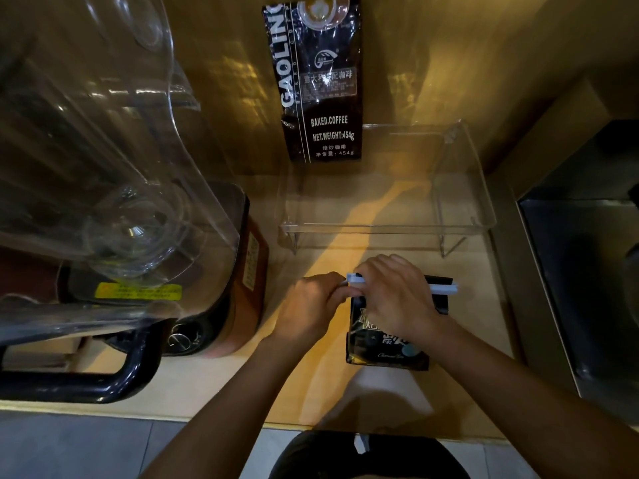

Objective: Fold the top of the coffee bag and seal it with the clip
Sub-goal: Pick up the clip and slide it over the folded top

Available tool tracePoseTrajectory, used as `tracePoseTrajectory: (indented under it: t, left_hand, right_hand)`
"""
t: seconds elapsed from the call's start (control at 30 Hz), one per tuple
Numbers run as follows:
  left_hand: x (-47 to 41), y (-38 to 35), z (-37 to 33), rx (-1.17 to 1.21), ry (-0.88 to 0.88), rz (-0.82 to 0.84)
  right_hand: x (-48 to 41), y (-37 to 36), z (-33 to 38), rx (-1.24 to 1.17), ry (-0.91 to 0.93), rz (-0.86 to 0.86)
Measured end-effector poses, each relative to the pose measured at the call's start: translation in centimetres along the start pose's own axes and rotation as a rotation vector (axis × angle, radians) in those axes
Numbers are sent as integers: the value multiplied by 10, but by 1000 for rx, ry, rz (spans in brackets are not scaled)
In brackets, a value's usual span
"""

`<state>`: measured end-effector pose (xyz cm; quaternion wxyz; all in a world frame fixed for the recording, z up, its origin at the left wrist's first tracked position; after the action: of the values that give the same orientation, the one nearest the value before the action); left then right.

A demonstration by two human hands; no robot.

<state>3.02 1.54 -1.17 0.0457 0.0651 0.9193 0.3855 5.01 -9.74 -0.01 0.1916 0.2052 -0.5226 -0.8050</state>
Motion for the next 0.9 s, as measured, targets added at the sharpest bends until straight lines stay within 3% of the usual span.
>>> tracePoseTrajectory:
  t: [0.13, 0.37, 0.6, 0.73, 0.9]
  left_hand:
    - [0, 5, -8, -80, -111, -24]
    - [-5, 3, -9, -109, -122, -13]
    - [-8, -12, 8, 301, 170, 165]
    - [-5, -28, 8, 491, 228, 209]
    - [-2, -30, 6, 511, 181, 188]
  right_hand:
    - [2, 4, -2, -6, -27, -53]
    - [-1, 5, -6, 19, 12, -44]
    - [1, 10, 0, 63, 194, -110]
    - [6, 13, 2, 97, 224, -105]
    - [17, 27, -10, 13, 140, -66]
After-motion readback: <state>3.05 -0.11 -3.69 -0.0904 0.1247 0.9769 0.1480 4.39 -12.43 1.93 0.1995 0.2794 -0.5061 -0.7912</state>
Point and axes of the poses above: each hand's wrist, its own x-axis away from the middle knuckle, its own y-axis out of the back of the hand, z = x × y, the point moved 5 cm from there along -x, towards the middle knuckle, and after that the axes turned 3 degrees about -x, right-handed, at the moved point
